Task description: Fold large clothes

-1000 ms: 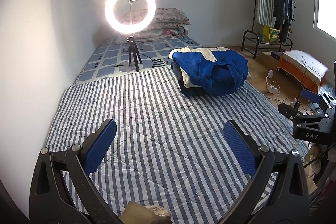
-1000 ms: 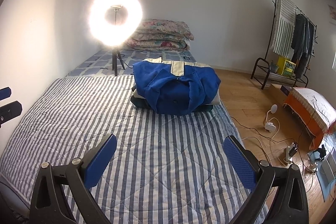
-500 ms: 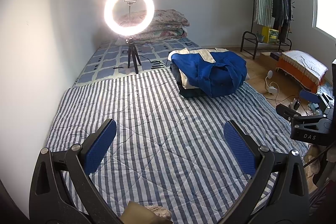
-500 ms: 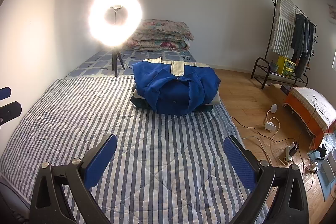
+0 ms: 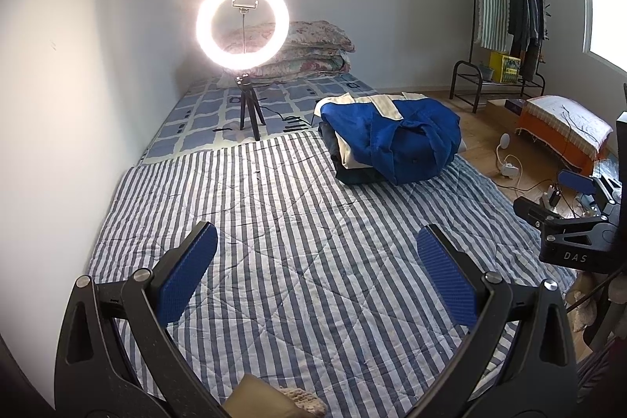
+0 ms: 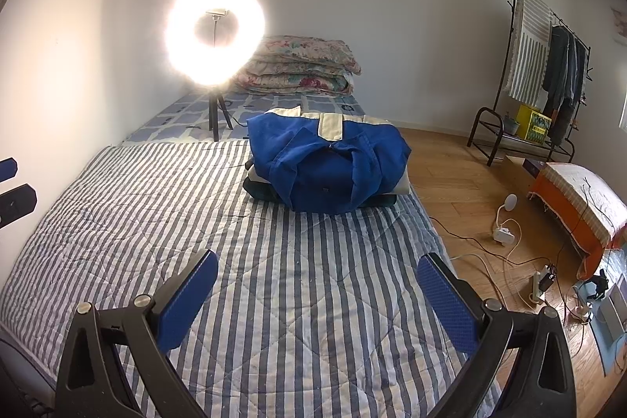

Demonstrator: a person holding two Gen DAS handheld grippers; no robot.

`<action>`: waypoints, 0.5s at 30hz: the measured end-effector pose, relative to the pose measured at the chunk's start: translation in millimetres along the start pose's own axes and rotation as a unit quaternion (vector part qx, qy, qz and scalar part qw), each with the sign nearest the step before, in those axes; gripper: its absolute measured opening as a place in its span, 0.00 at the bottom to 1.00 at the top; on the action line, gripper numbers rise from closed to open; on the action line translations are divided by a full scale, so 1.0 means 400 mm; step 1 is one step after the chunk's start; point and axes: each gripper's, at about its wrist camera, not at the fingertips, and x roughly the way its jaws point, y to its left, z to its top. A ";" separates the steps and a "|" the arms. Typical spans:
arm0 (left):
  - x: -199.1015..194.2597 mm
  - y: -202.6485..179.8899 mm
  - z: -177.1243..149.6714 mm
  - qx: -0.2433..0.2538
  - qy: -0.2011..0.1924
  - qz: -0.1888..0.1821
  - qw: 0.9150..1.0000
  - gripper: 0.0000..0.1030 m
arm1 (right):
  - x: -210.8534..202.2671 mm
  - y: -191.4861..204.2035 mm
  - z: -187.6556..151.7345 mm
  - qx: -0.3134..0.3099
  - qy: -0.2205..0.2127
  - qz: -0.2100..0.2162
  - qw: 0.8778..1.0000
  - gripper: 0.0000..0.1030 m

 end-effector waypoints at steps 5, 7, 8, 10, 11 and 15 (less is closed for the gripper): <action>-0.007 0.000 -0.001 0.002 -0.004 -0.002 1.000 1.00 | 0.001 0.006 -0.002 -0.002 0.000 0.001 1.000 1.00; -0.010 -0.003 -0.001 0.005 -0.006 0.000 1.000 1.00 | 0.000 0.010 -0.004 -0.004 0.000 0.002 1.000 1.00; -0.011 -0.005 0.000 0.006 -0.005 0.000 1.000 1.00 | 0.000 0.011 -0.004 -0.005 0.000 0.002 1.000 1.00; -0.012 -0.008 0.000 0.007 -0.005 -0.002 1.000 1.00 | 0.000 0.013 -0.006 -0.006 0.000 0.002 1.000 1.00; -0.012 -0.009 0.001 0.008 -0.005 -0.001 1.000 1.00 | 0.000 0.014 -0.006 -0.006 0.001 0.002 1.000 1.00; -0.011 -0.009 -0.002 0.010 -0.008 0.006 1.000 1.00 | 0.000 0.014 -0.007 -0.004 0.001 0.003 1.000 1.00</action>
